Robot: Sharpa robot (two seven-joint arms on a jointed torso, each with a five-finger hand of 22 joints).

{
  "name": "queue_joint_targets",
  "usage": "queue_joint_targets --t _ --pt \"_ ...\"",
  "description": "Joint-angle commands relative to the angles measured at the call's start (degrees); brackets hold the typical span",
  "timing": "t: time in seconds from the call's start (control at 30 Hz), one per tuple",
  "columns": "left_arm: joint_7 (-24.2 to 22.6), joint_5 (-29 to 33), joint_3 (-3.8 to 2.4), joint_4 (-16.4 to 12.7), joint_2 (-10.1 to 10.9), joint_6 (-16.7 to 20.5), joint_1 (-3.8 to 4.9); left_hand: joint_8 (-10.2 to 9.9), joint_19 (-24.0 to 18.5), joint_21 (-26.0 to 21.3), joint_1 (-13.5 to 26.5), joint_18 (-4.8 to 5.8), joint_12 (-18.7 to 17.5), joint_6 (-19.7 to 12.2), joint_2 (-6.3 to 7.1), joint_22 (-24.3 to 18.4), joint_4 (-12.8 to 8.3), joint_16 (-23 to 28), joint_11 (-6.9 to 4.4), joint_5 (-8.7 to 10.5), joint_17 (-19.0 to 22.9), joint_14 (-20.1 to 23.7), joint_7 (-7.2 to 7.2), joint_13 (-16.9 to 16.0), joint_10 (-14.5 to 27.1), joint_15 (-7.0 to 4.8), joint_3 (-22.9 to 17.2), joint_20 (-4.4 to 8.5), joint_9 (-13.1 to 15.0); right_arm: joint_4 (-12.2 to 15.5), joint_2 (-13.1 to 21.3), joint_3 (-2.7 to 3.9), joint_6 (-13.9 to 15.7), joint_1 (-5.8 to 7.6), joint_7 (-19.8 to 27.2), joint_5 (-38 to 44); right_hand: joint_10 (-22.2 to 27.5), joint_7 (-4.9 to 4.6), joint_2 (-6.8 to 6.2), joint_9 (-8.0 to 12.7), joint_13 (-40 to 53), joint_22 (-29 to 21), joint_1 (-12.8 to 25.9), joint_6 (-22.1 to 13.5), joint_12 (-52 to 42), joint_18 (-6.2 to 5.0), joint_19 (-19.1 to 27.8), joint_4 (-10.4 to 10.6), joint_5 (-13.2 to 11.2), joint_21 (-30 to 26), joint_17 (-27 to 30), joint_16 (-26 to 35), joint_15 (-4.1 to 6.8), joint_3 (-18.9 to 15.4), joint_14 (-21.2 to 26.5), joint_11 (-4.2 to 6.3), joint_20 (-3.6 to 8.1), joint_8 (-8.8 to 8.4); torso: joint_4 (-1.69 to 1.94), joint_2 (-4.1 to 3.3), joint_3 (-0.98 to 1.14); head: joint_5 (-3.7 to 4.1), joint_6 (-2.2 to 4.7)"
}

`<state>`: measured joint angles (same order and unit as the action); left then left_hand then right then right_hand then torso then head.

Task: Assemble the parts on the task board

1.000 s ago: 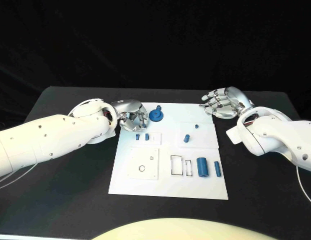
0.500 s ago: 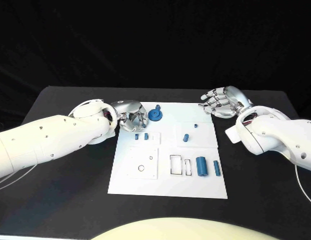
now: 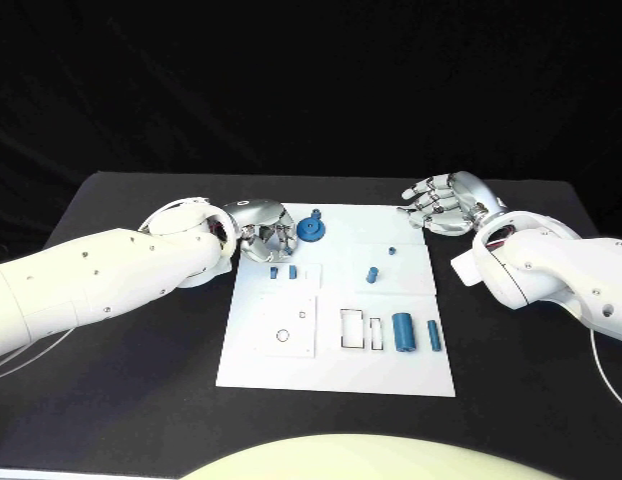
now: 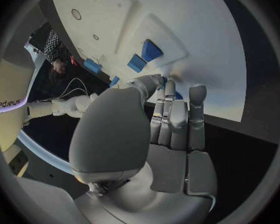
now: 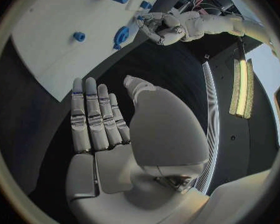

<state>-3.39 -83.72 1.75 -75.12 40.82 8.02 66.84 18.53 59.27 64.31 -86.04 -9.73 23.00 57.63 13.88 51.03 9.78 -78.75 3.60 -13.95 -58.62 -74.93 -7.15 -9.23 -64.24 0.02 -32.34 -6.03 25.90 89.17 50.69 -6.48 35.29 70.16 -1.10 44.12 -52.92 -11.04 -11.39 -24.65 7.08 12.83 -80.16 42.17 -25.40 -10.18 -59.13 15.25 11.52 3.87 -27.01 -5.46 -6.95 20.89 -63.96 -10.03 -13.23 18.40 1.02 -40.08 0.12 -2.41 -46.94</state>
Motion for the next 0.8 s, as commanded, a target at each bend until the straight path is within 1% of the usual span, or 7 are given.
queue_joint_targets --t 0.03,0.17,0.2,0.37,0.6,0.7,0.8 --pt "0.8 -0.6 0.13 0.2 -0.2 -2.5 -0.20 -0.4 0.0 0.2 1.2 0.74 -0.9 0.0 -0.05 0.0 0.2 -0.3 0.26 0.18 0.1 -0.3 -0.29 -0.1 -0.1 0.23 0.2 -0.18 0.0 0.0 0.0 0.02 -0.6 0.01 0.3 -0.2 0.3 -2.87 0.02 0.0 -0.1 0.0 -0.2 -0.5 -0.2 -0.32 0.4 -0.2 -0.1 0.0 0.0 0.3 0.02 0.1 0.3 0.09 0.02 0.34 0.02 -0.03 0.01 0.15 0.18" --pt "1.1 -0.6 0.13 0.3 -0.4 -3.9 -0.20 -0.8 -0.2 0.1 1.6 0.73 -1.4 -0.2 0.06 -0.2 0.4 -0.4 0.34 0.21 0.2 -0.2 -0.32 -0.1 0.0 0.32 0.3 -0.24 0.0 0.1 0.1 0.02 -0.6 0.01 0.4 -0.2 0.3 -2.87 0.02 0.0 -0.1 0.0 -0.2 -0.5 -0.2 -0.32 0.4 -0.2 -0.1 0.0 0.0 0.3 0.02 0.1 0.3 0.09 0.02 0.34 0.05 -0.01 0.03 0.13 0.17" --pt "1.2 -0.5 0.13 0.3 -0.4 -4.2 -0.20 -0.8 -0.2 0.1 1.6 0.73 -1.4 -0.2 0.06 -0.2 0.4 -0.4 0.34 0.21 0.2 -0.2 -0.32 -0.1 0.0 0.32 0.3 -0.24 0.0 0.1 0.1 0.02 -0.6 0.01 0.4 -0.2 0.3 -2.87 0.02 0.0 -0.1 0.0 -0.2 -0.5 -0.2 -0.32 0.4 -0.2 -0.1 0.0 0.0 0.3 0.02 0.1 0.3 0.09 0.02 0.34 0.05 0.00 0.02 0.13 0.02" --pt "1.5 -0.4 0.14 0.5 -0.6 -5.8 -0.20 -0.8 0.0 0.2 1.6 0.77 -1.5 0.2 -0.35 0.1 0.3 -0.4 0.15 0.19 0.2 -0.2 -0.16 -0.3 -0.5 0.22 0.2 -0.27 0.2 0.0 0.1 0.02 -0.7 0.00 0.4 -0.2 0.3 -2.87 0.07 0.1 -0.2 -0.2 -0.1 -0.5 -0.2 -0.31 0.4 -0.1 -0.1 0.0 0.1 0.3 0.01 0.1 0.3 0.08 0.02 0.43 0.00 0.01 -0.07 0.33 0.11" --pt "1.6 -0.3 0.14 0.6 -0.7 -6.3 -0.21 -0.8 -0.2 0.0 1.6 0.70 -1.6 0.2 -0.39 -0.2 0.2 -0.3 0.15 0.17 0.6 0.0 -0.15 -0.3 -0.5 0.20 0.2 -0.27 0.2 -0.1 0.2 0.02 -0.8 -0.01 0.3 -0.3 0.3 -2.87 0.08 0.1 -0.2 -0.2 -0.2 -0.5 -0.3 -0.31 0.4 -0.1 -0.1 0.0 0.2 0.3 0.02 0.1 0.3 0.09 0.02 0.45 0.04 -0.01 -0.05 0.43 0.20" --pt "1.6 -0.2 0.14 0.5 -0.6 -6.1 -0.21 -0.8 -0.4 -0.2 1.5 0.62 -1.6 0.3 -0.44 -0.5 0.2 -0.2 0.16 0.14 0.8 0.1 -0.16 -0.3 -0.5 0.20 0.2 -0.25 0.2 -0.1 0.2 0.02 -0.9 -0.02 0.3 -0.3 0.3 -2.87 0.08 0.1 -0.2 -0.2 -0.2 -0.5 -0.3 -0.31 0.4 -0.1 -0.1 0.0 0.2 0.3 0.02 0.1 0.3 0.09 0.02 0.45 0.03 -0.02 -0.10 0.52 0.19" --pt "1.5 0.0 0.13 0.4 -0.4 -5.9 -0.21 -1.0 -0.6 -0.3 1.6 0.59 -1.9 0.1 -0.42 -0.6 0.1 -0.1 0.26 0.10 1.0 0.3 -0.27 -0.4 -0.3 0.25 0.2 -0.23 0.2 -0.1 0.2 0.02 -0.9 -0.03 0.2 -0.3 0.3 -2.87 0.08 0.1 -0.2 -0.2 -0.2 -0.5 -0.3 -0.31 0.4 -0.1 -0.1 0.0 0.2 0.3 0.02 0.1 0.3 0.09 0.02 0.45 0.05 -0.02 -0.08 0.52 0.27"
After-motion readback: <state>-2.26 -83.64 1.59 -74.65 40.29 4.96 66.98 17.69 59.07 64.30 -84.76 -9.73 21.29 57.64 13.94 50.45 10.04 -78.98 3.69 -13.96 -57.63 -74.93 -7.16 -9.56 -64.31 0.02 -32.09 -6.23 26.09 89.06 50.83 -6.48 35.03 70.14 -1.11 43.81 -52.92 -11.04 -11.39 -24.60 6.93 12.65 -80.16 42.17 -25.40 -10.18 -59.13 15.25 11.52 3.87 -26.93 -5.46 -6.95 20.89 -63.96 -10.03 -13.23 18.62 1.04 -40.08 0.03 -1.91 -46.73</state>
